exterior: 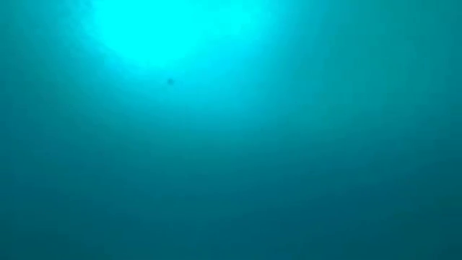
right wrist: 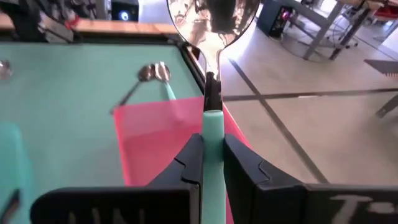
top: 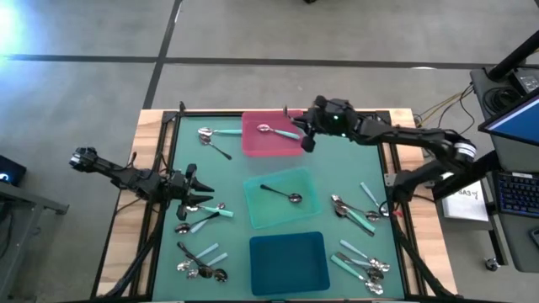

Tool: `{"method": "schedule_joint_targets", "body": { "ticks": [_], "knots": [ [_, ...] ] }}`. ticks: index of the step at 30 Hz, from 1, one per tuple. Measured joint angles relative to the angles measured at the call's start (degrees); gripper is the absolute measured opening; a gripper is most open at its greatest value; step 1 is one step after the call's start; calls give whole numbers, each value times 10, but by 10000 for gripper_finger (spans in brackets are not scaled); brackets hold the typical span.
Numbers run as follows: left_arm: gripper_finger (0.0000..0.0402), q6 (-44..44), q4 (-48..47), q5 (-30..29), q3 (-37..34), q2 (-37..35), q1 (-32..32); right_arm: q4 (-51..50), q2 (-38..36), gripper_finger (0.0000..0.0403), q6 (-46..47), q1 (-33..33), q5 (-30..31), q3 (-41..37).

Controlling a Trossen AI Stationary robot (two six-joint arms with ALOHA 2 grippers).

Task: Sort silverware by color (type)
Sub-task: Put the green spoon into the pink bin

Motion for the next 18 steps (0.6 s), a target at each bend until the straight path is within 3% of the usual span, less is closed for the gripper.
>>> {"method": "schedule_joint_targets", "body": {
  "ticks": [8, 18],
  "knots": [
    [96, 0, 0, 0, 0, 0, 0, -18, 114, 26, -16, -23, -1, 92],
    [96, 0, 0, 0, 0, 1, 0, -271, 241, 33, 10, -38, -2, 264]
  ]
}}
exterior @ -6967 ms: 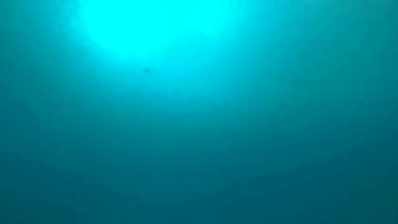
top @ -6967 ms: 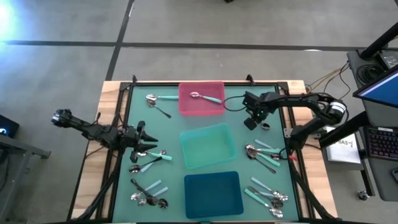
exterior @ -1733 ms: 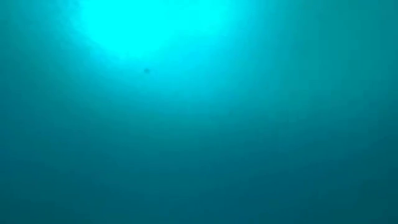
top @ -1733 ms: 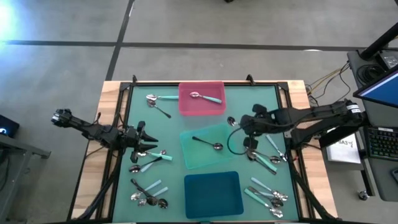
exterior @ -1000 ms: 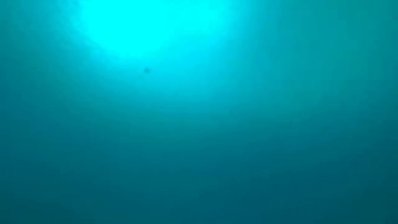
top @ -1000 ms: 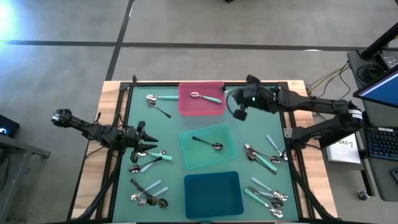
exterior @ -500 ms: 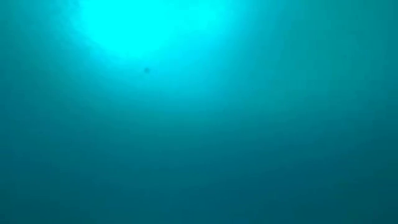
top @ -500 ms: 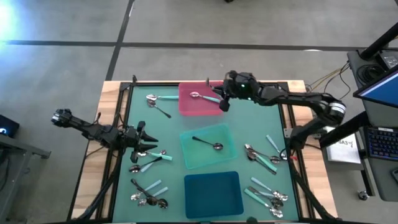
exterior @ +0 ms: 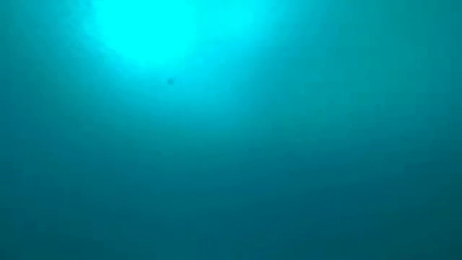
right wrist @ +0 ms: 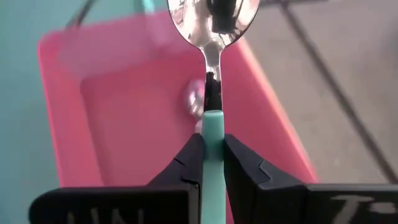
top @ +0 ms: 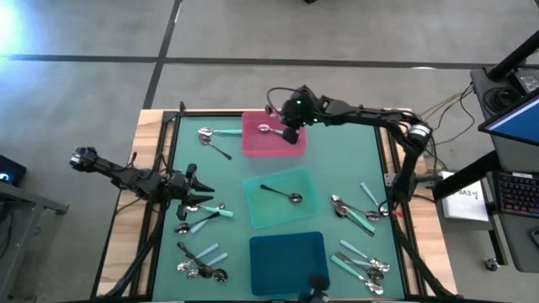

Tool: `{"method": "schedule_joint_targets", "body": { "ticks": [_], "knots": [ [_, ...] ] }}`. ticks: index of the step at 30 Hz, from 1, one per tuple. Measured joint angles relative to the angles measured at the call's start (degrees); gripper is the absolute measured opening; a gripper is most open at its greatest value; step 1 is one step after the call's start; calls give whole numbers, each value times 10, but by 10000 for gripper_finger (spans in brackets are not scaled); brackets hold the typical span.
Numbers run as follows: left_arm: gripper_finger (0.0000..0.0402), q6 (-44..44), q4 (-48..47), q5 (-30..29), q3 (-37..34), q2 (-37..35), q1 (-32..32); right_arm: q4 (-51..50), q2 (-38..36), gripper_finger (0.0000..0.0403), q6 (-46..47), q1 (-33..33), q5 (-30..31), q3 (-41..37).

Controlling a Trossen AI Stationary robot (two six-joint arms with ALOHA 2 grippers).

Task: Sort silverware by color (type)
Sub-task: Put the green spoon into the pink bin, then put the blue spoon into the blue bin

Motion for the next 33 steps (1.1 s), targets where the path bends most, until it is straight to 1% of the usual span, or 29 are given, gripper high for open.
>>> {"method": "schedule_joint_targets", "body": {
  "ticks": [3, 7, 12, 15, 18, 21, 27, 30, 33],
  "knots": [
    [96, 0, 0, 0, 0, 0, 0, -62, 23, 63, 7, 2, 0, 26],
    [96, 0, 0, 0, 0, 0, 0, -75, 36, 97, -6, 6, 0, 25],
    [96, 0, 0, 0, 0, 0, 0, -75, 38, 107, 5, 6, -1, 25],
    [96, 0, 0, 0, 0, 0, 0, -101, 31, 105, 7, 7, 0, 25],
    [96, 0, 0, 0, 0, 0, 0, -151, 6, 99, 16, 11, -1, 32],
    [96, 0, 0, 0, 0, 0, 0, -209, -35, 93, 28, 19, -1, 33],
    [96, 0, 0, 0, 0, 0, 0, -353, -113, 86, 74, 54, -2, 15],
    [96, 0, 0, 0, 0, 0, 0, -386, -153, 86, 103, 80, -1, -9],
    [96, 0, 0, 0, 0, 0, 0, -394, -193, 89, 136, 113, -1, -45]
  ]
}}
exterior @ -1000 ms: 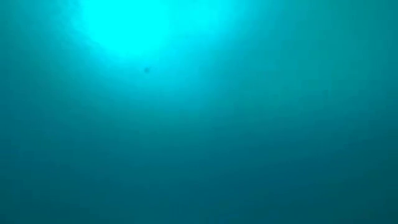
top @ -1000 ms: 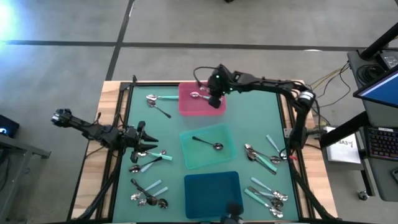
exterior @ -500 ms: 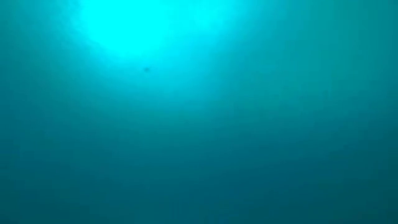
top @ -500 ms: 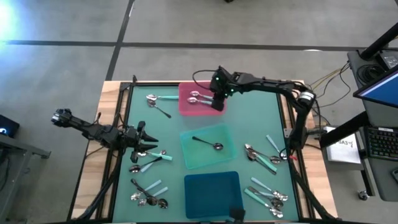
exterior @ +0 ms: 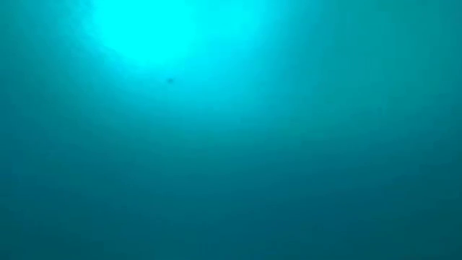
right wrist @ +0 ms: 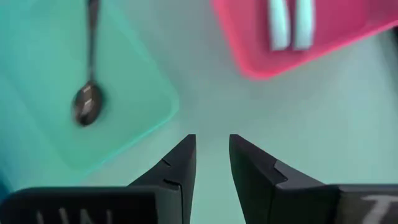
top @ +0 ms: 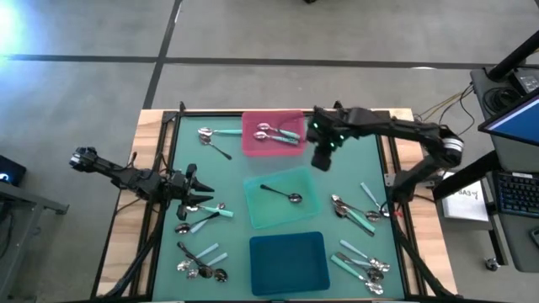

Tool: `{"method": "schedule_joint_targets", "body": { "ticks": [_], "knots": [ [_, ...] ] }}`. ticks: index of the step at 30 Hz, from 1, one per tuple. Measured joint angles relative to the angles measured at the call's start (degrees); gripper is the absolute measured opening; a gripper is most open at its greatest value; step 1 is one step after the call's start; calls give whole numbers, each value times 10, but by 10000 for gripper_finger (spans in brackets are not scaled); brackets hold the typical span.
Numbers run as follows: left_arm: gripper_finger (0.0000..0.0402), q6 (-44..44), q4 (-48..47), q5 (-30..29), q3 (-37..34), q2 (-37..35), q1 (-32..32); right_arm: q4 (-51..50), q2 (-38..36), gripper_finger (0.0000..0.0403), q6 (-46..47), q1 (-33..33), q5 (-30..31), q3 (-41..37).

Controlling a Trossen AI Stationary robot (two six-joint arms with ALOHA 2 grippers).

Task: Sort silverware by color (type)
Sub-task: Put the blue spoon into the blue bin

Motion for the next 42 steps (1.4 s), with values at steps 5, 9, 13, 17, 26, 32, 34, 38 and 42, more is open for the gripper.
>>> {"method": "schedule_joint_targets", "body": {
  "ticks": [5, 9, 13, 17, 26, 32, 34, 38, 42],
  "knots": [
    [96, 0, 0, 0, 0, 0, 0, 1, -70, 84, 60, 55, 1, -71],
    [96, 0, 0, 0, 0, 0, 0, 1, -120, 79, 116, 93, 2, -139],
    [96, 0, 0, 0, 0, 0, 0, 1, -160, 81, 191, 114, 18, -207],
    [96, 0, 0, 0, 0, 0, 0, 0, -188, 82, 290, 117, 50, -263],
    [96, 0, 0, 0, 0, 0, 0, -15, -198, 84, 410, 116, 55, -342],
    [96, 0, 0, 0, 0, 0, 0, -25, -178, 84, 424, 116, 65, -370],
    [96, 0, 0, 0, 0, 0, 0, -28, -174, 84, 424, 116, 66, -379],
    [96, 0, 0, 0, 0, 0, 0, -29, -169, 86, 424, 116, 66, -389],
    [96, 0, 0, 0, 0, 0, 0, -29, -169, 86, 418, 116, 67, -398]
  ]
}}
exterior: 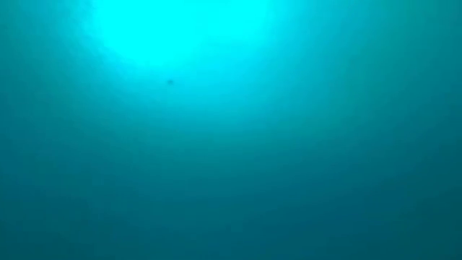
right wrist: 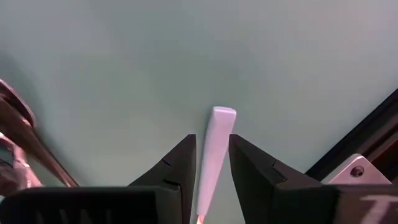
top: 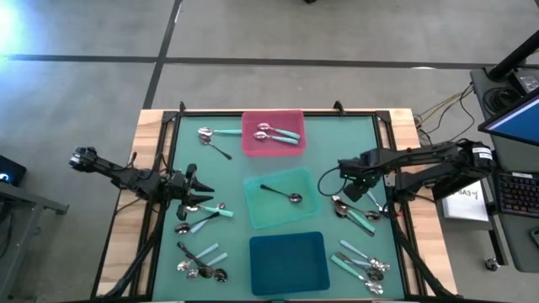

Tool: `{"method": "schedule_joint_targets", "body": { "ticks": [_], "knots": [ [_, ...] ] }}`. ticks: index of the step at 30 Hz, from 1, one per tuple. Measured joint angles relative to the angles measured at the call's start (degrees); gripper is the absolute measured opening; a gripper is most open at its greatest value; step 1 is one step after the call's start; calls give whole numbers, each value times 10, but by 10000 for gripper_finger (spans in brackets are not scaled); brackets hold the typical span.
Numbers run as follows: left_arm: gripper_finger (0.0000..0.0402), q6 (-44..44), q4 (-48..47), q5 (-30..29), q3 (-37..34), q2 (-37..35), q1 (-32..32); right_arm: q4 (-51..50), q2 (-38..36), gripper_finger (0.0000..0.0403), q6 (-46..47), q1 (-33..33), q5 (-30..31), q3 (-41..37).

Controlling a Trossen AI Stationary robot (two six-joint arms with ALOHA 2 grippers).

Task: Sort silverware by color (type)
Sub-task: Put the blue spoon into the blue bin

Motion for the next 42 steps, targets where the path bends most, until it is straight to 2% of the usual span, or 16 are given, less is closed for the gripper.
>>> {"method": "schedule_joint_targets", "body": {
  "ticks": [10, 22, 35, 42],
  "knots": [
    [96, 0, 0, 0, 0, 0, 0, 2, 0, 89, -9, 0, 0, -35],
    [96, 0, 0, 0, 0, 0, 0, 9, -1, 89, -9, 0, -2, -40],
    [96, 0, 0, 0, 0, 0, 0, 45, 0, 89, -12, 0, -45, -41],
    [96, 0, 0, 0, 0, 0, 0, 74, 0, 89, -15, 0, -46, -49]
  ]
}}
